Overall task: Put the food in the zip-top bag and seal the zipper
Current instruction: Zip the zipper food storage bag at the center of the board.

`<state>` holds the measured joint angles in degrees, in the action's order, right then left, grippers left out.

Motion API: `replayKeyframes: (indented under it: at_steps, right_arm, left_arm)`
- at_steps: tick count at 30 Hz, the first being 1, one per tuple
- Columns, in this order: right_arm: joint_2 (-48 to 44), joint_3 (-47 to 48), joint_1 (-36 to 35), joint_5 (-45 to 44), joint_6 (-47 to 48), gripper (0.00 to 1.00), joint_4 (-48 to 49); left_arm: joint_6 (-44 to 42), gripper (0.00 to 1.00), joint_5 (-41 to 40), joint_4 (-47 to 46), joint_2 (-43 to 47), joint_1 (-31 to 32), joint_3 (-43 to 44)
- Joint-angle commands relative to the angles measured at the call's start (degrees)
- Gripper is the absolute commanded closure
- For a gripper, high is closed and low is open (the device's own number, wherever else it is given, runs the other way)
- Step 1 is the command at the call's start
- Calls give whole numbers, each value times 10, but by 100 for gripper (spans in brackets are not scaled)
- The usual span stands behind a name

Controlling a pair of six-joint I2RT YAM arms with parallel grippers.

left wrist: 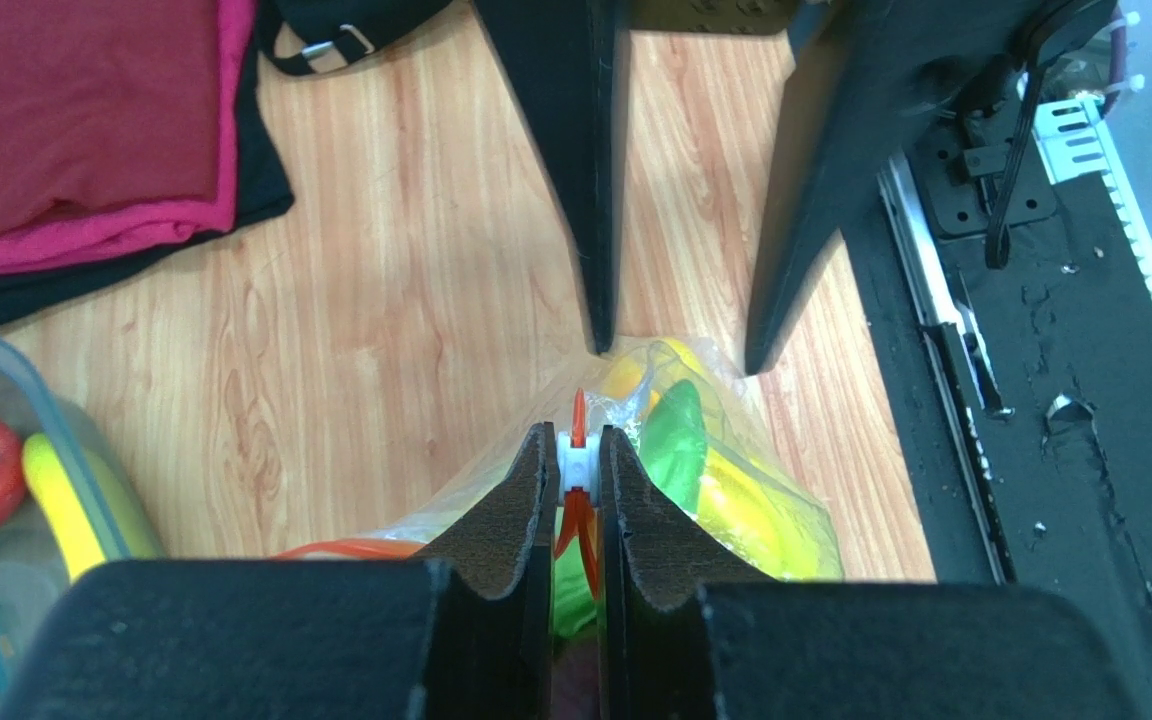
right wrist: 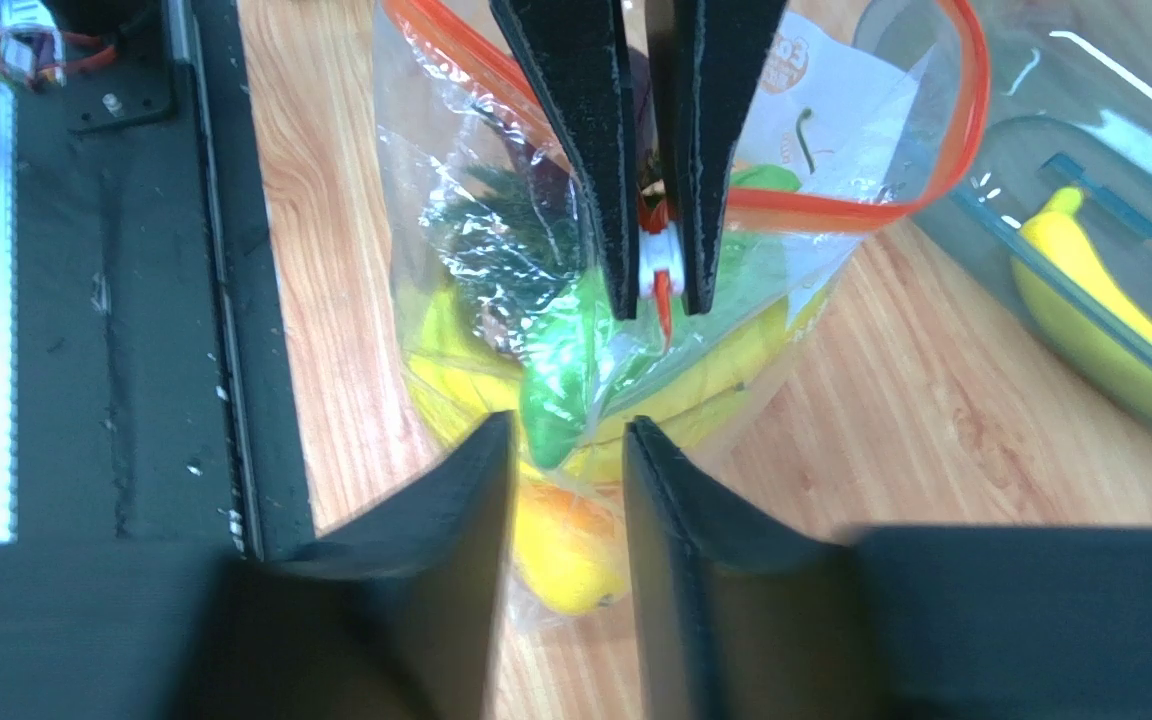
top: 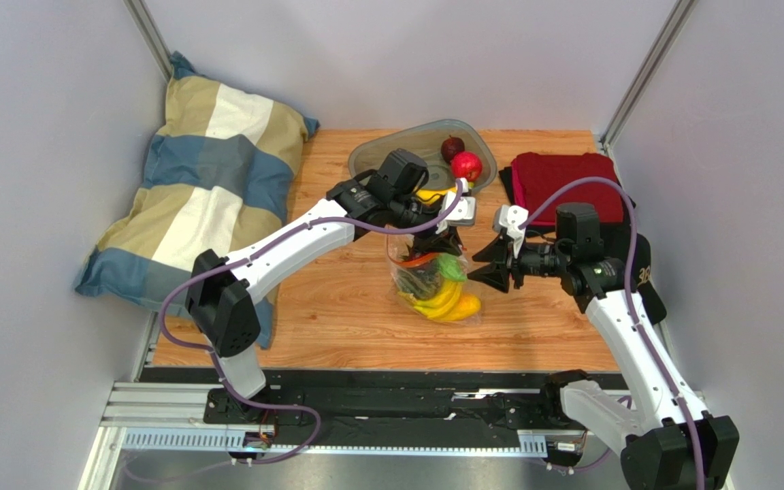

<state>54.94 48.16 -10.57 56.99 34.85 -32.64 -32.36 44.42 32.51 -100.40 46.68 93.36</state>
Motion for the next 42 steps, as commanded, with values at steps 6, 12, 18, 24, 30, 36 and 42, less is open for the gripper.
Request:
replayKeyframes:
  at_steps: [6, 12, 18, 24, 30, 36, 42]
  right_arm:
    - [18, 69, -2, 37, 15, 53, -28]
    - [28, 83, -7, 30, 9, 57, -20]
    - [41, 82, -8, 18, 15, 61, -20]
    - [39, 81, -13, 11, 19, 75, -9]
    - [35, 81, -16, 2, 25, 100, -10]
    - [10, 61, -16, -21, 29, 100, -12]
    - [-4, 58, -12, -29, 24, 100, -24]
  left_arm:
    - [8, 100, 39, -27, 33, -1, 13]
    - [-10, 100, 51, -27, 40, 9, 9]
    - [-10, 100, 53, -31, 45, 16, 10]
    - [-12, 100, 54, -31, 43, 21, 9]
    - [-12, 100, 52, -29, 41, 22, 9]
    - [-29, 99, 7, 15, 35, 12, 11]
    - [-43, 94, -10, 39, 31, -18, 12]
